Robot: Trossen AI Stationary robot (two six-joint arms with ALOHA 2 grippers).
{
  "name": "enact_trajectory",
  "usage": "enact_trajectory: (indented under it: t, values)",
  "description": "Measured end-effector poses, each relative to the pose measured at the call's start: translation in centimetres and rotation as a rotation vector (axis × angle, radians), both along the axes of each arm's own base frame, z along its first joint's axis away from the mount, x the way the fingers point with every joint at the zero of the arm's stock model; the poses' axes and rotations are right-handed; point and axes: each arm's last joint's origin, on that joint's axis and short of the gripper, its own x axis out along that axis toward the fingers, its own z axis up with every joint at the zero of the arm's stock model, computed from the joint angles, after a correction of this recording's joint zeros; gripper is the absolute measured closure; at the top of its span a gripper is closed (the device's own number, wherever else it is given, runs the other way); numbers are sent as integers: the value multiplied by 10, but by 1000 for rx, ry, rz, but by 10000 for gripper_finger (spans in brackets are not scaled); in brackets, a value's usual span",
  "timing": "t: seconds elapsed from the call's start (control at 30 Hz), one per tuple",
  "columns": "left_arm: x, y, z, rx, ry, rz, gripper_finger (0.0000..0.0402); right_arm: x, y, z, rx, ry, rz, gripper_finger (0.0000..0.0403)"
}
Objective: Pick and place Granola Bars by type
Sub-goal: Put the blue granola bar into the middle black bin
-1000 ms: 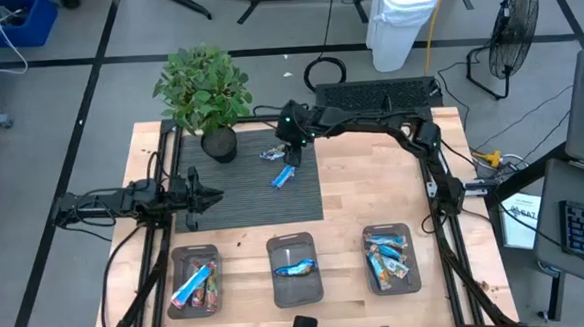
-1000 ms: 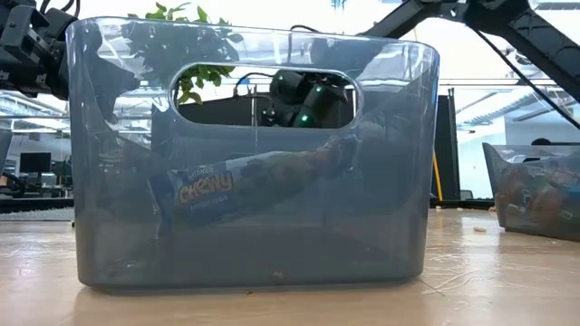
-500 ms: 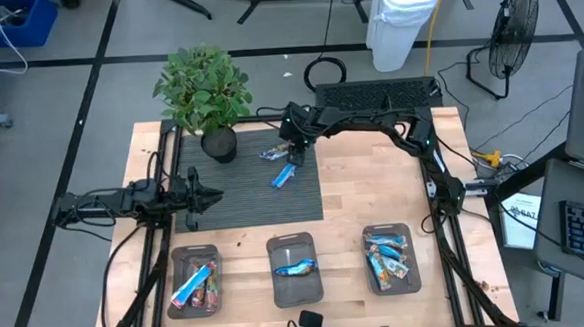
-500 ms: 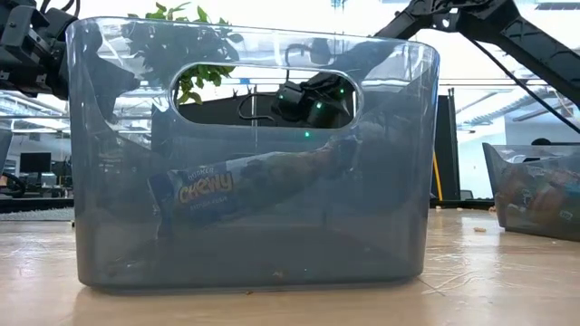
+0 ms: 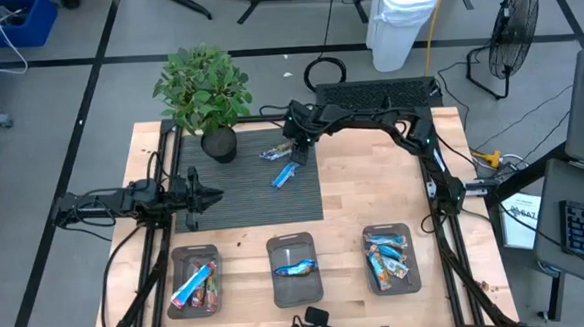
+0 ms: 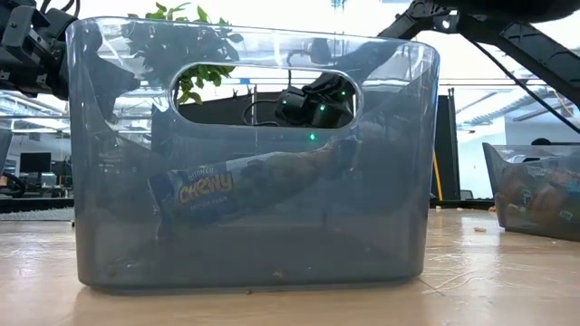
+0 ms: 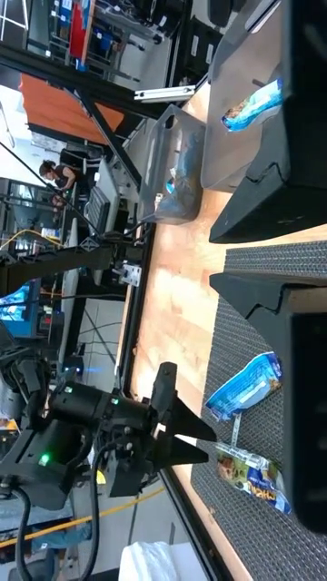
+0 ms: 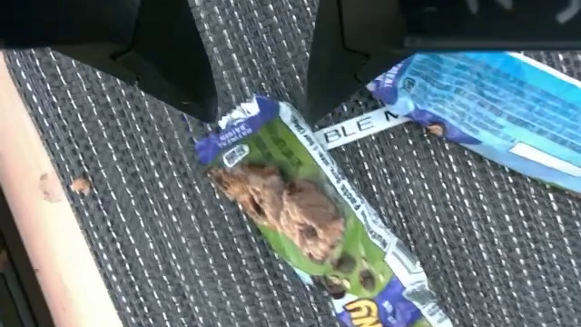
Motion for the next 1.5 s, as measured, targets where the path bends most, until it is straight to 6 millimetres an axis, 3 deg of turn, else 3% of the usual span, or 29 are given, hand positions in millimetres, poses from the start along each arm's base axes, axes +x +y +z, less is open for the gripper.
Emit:
enact_trajectory:
  t: [0.33,0.43,0.6,0.87,1.03,1.27,1.33,1.5]
  values:
    - [0,0,0,0,0,0,334,7,-9,7,67,-173,11,254]
    - [0,0,0,0,0,0,334,6,-9,6,36,-155,18,284]
    - [0,0,0,0,0,0,334,6,-11,7,-1,-143,61,384]
    - [0,0,0,0,0,0,334,6,-16,15,77,-214,19,400]
    - [0,0,0,0,0,0,334,7,-9,37,97,-281,13,402]
    - [0,0,0,0,0,0,334,42,25,74,223,-668,183,403]
    - [0,0,0,0,0,0,334,56,32,73,246,-768,214,403]
    - [0,0,0,0,-3,0,334,71,30,36,281,-753,111,403]
